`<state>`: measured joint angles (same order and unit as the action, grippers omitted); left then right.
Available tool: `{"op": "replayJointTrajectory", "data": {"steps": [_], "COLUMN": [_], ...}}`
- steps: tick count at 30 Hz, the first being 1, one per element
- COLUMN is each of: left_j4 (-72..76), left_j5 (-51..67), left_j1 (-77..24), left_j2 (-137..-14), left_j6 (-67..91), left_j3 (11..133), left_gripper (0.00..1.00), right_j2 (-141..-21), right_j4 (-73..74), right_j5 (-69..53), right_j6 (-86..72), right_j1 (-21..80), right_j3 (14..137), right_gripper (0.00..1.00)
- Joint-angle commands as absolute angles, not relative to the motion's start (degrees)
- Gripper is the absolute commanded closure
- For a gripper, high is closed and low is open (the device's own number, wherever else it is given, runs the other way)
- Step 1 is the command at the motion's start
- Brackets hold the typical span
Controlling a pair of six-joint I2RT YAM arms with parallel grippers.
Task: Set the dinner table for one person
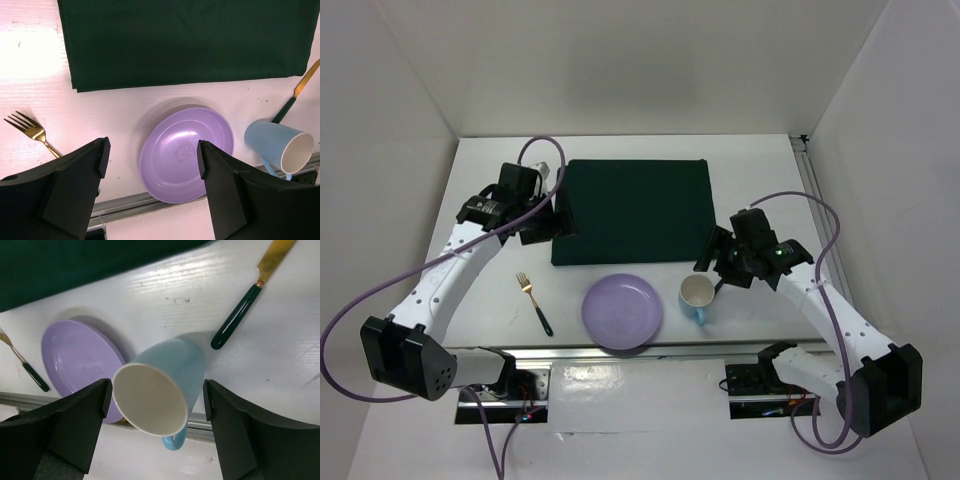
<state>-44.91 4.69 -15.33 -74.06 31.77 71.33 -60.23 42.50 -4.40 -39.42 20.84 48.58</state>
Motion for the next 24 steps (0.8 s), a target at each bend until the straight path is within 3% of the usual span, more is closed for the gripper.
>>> {"op": "replayJointTrajectory", "data": {"steps": [1,6,14,24], "left_j4": [-43.07,-43.07,-43.07,-43.68], "left_j5": [4.13,4.13,4.13,3.52], "left_j1": [-15.47,-16.52,-17.05,-17.05], "left_j2": [-74.44,-75.49,-76.2,-76.73], "left_j6": [32.43,32.43,32.43,32.43], "left_j3": [71.11,71.1,71.1,71.98], "left_gripper": [0.12,0.13,0.13,0.13], "right_j2": [-59.33,-59.33,-59.94,-61.35], "right_j4": [44.82,44.82,45.35,45.35], "right_j5": [-0.8,-0.27,1.32,5.1], "right_j6": [-43.32,-44.91,-47.64,-48.16], "right_j1": [23.12,25.05,27.51,28.74], "right_j3": [47.37,44.48,42.72,43.24], "right_gripper": [0.15,0.37,0.4,0.68]}}
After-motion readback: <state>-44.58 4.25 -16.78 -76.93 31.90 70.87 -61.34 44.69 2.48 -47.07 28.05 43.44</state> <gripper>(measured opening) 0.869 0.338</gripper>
